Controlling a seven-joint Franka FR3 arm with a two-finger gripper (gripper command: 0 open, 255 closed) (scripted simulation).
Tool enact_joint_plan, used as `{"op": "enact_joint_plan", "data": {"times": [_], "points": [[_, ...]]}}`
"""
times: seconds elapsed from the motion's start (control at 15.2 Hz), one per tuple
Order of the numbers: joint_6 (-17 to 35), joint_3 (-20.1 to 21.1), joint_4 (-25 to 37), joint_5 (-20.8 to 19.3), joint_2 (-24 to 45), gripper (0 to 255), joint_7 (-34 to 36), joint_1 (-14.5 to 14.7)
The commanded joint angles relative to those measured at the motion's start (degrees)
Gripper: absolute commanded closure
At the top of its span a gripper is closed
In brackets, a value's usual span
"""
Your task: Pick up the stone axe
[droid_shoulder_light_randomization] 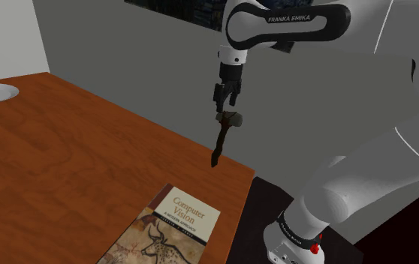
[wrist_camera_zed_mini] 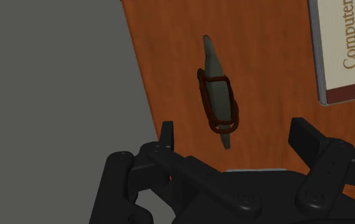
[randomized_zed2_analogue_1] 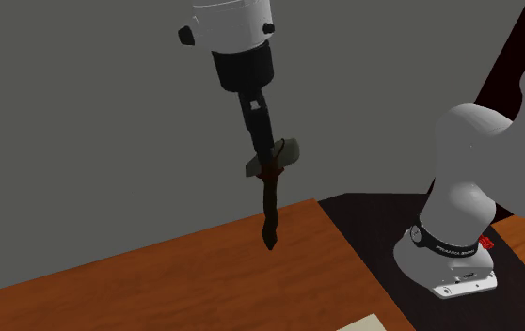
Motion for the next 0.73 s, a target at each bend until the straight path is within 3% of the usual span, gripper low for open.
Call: {"op": "enact_joint_plan", "data": {"times": [0.0,0.53,0.59,0.66], "points": [[1.21,0.12,0.01,-0.23,2.34,0,0.05,0.0],[6.35,0.15,-4.22,-0.28,3.25,0,0.28,0.01],[6.34,0.13,-4.26,-0.29,3.2,255,0.25,0.0],[6.37,0.12,-4.24,-0.3,3.25,255,0.24,-0.01]]}}
